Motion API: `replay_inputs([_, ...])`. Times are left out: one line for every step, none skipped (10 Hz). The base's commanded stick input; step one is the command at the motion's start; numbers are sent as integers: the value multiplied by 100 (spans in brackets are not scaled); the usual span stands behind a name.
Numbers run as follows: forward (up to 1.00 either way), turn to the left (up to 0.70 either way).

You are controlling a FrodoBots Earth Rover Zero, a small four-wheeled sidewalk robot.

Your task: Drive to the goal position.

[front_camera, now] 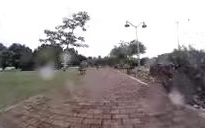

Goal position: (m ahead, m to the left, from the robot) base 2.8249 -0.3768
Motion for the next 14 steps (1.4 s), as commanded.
replay_inputs([70, 0])
replay_inputs([70, 0])
replay_inputs([70, 0])
replay_inputs([70, 0])
replay_inputs([70, 0])
replay_inputs([70, 0])
replay_inputs([70, 0])
replay_inputs([70, 0])
replay_inputs([70, 0])
replay_inputs([70, 0])
replay_inputs([70, 0])
replay_inputs([70, 0])
replay_inputs([70, 0])
replay_inputs([70, 0])
